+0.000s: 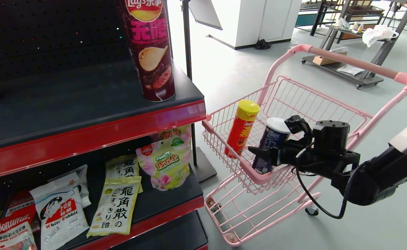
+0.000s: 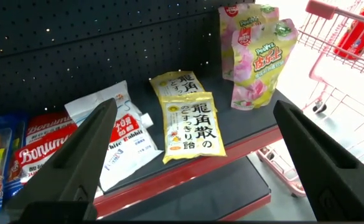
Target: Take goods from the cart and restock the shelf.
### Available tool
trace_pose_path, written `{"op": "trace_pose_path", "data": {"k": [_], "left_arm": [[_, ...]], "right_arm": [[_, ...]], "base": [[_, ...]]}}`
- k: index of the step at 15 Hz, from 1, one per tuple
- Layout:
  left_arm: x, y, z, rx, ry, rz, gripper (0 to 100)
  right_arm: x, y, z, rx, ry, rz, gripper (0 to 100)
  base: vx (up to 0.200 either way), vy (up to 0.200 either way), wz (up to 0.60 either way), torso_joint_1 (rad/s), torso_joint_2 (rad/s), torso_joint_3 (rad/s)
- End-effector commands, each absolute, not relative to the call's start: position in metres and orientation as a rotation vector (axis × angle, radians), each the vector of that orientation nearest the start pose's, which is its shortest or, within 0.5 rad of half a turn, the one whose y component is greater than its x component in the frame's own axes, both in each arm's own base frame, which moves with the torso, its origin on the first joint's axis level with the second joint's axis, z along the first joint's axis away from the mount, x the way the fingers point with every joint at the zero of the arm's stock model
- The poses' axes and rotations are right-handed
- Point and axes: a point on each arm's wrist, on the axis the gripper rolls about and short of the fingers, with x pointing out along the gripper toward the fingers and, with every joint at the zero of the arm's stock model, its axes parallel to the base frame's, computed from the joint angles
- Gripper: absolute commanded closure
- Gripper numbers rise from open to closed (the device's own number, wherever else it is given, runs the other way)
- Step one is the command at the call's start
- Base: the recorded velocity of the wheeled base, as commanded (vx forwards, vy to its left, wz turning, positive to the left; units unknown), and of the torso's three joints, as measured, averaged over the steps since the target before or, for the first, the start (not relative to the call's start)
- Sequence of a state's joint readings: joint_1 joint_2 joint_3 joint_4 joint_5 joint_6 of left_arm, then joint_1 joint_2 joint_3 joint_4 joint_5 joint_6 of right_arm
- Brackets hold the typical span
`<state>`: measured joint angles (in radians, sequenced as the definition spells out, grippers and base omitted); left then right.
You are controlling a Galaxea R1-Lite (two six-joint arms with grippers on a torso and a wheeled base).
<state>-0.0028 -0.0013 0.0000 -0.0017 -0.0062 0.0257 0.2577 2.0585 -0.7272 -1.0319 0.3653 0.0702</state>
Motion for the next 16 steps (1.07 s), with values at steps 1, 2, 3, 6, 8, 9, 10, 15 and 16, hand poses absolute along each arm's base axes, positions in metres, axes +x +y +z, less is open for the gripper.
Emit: {"op": "trace_pose_path", "data": {"k": [1, 2, 3, 6, 8, 9, 10, 15, 16], "left_arm": [[-0.023, 0.0, 0.076, 0.029, -0.002, -0.009, 0], [-0.023, 0.0, 0.076, 0.029, -0.002, -0.009, 0], [-0.023, 0.0, 0.076, 0.029, -0.002, -0.008, 0], [-0.023, 0.0, 0.076, 0.029, -0.002, -0.009, 0], [-0.023, 0.0, 0.076, 0.029, -0.002, -0.009, 0], [-0.023, 0.0, 0.076, 0.029, -0.002, -0.009, 0], [-0.023, 0.0, 0.075, 0.028, 0.0, -0.009, 0], [-0.023, 0.0, 0.075, 0.028, 0.0, -0.011, 0], [-0.023, 0.0, 0.075, 0.028, 0.0, -0.011, 0]], "right_arm": [[0.343, 0.1, 0.075, 0.085, 0.343, 0.609, 100], [0.342, 0.101, 0.077, 0.089, 0.341, 0.61, 100], [0.34, 0.1, 0.077, 0.084, 0.343, 0.611, 100], [0.333, 0.098, 0.097, 0.074, 0.238, 0.594, 100], [0.322, 0.094, 0.119, 0.07, 0.181, 0.581, 100], [0.314, 0.091, 0.132, 0.068, 0.144, 0.579, 100], [0.307, 0.09, 0.146, 0.064, 0.104, 0.581, 100], [0.256, 0.075, 0.223, 0.043, 0.021, 0.578, 100], [0.245, 0.072, 0.238, 0.043, 0.013, 0.577, 100]], "base": [[0.0, 0.0, 0.0, 0.0, 0.0, 0.0], [0.0, 0.0, 0.0, 0.0, 0.0, 0.0], [0.0, 0.0, 0.0, 0.0, 0.0, 0.0], [0.0, 0.0, 0.0, 0.0, 0.0, 0.0], [0.0, 0.0, 0.0, 0.0, 0.0, 0.0], [0.0, 0.0, 0.0, 0.0, 0.0, 0.0], [0.0, 0.0, 0.0, 0.0, 0.0, 0.0], [0.0, 0.0, 0.0, 0.0, 0.0, 0.0], [0.0, 0.0, 0.0, 0.0, 0.0, 0.0]]}}
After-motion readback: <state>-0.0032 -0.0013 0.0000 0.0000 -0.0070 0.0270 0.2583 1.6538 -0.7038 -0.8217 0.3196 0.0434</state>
